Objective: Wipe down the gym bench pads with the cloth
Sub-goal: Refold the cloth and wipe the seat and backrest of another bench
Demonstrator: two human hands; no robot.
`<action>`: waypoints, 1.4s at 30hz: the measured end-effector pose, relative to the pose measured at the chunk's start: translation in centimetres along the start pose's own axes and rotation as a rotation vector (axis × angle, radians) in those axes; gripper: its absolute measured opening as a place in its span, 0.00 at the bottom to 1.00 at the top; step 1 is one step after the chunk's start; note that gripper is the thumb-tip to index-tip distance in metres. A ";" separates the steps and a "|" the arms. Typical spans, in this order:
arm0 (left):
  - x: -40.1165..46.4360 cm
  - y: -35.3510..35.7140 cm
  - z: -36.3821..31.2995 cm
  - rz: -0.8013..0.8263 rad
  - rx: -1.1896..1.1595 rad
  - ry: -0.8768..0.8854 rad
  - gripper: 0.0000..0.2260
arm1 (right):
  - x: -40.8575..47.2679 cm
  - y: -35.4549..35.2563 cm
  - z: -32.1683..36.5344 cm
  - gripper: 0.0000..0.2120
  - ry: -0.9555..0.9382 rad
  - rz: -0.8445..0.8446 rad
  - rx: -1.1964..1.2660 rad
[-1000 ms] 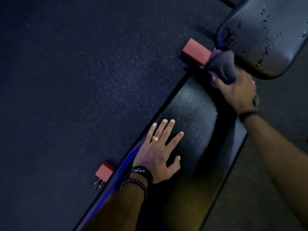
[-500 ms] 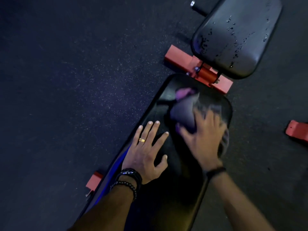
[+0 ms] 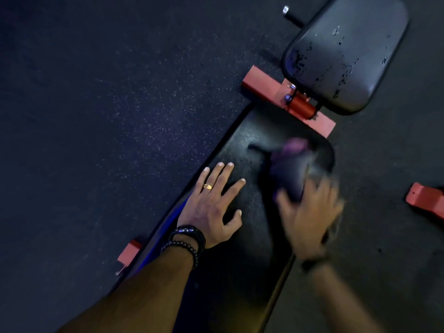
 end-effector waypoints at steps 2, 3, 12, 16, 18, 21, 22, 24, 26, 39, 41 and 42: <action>0.2 -0.2 0.0 -0.013 -0.001 -0.006 0.30 | -9.1 -1.2 -1.1 0.32 0.001 -0.020 0.069; 0.3 -0.3 -0.1 -0.016 -0.007 -0.012 0.30 | -10.5 -1.3 -1.3 0.31 0.007 -0.025 0.082; 0.0 -0.1 0.0 -0.042 -0.002 -0.010 0.30 | 7.8 1.3 -1.7 0.31 0.245 -0.118 0.062; 0.2 -0.3 -0.2 -0.053 0.010 -0.013 0.30 | 13.0 1.7 -2.3 0.33 0.380 -0.054 0.135; 0.0 -0.3 -0.1 -0.065 0.017 -0.009 0.30 | 12.0 1.7 -2.2 0.33 0.372 -0.053 0.138; -0.1 -0.4 0.0 -0.067 0.028 -0.008 0.30 | 5.0 0.8 -1.5 0.30 0.256 -0.105 0.135; -0.2 -0.4 0.1 -0.067 0.027 -0.010 0.30 | 1.8 0.5 -1.3 0.30 0.215 -0.120 0.128; -0.3 -0.4 0.2 -0.078 0.019 -0.012 0.30 | -3.8 0.3 -1.3 0.30 0.164 -0.123 0.088; -0.4 -0.3 -0.2 -0.087 0.013 -0.009 0.30 | -6.2 0.2 -1.7 0.29 0.153 -0.111 0.056; 0.1 0.0 -0.2 -0.057 -0.006 0.001 0.30 | 15.0 1.4 -1.2 0.32 0.361 0.014 0.002; -0.1 0.1 0.0 -0.052 -0.002 -0.014 0.30 | 15.6 1.9 -1.0 0.32 0.307 0.016 -0.002; -0.1 0.1 0.1 -0.051 0.000 -0.018 0.29 | 15.6 2.0 -0.9 0.32 0.288 0.014 -0.007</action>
Point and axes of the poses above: each hand's wrist, its own x-axis towards the middle knuckle, its own y-axis out of the palm, z = x × y, the point moved 3 cm from there along x, towards the middle knuckle, and after that the axes turned 6 degrees about y, right-handed, at the moved point
